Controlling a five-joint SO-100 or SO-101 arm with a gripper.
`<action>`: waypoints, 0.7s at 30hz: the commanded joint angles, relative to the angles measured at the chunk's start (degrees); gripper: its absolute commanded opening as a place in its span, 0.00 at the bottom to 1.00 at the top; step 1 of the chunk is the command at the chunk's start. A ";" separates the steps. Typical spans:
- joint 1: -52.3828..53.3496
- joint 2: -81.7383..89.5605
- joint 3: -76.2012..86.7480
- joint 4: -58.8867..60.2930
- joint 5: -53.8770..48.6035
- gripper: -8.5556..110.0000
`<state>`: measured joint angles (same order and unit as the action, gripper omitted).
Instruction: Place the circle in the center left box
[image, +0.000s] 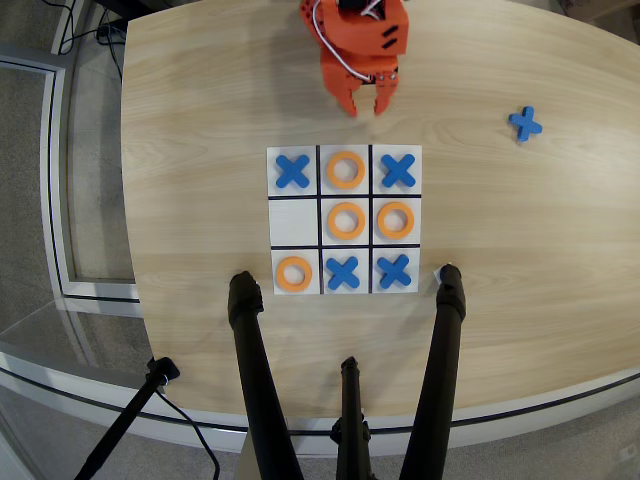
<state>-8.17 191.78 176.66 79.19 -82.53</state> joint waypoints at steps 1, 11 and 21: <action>1.05 0.53 2.90 -1.41 -0.26 0.13; 12.13 0.53 6.86 -3.34 -0.26 0.07; 62.84 2.64 6.86 -2.29 -0.09 0.07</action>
<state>39.02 193.36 180.35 76.55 -82.44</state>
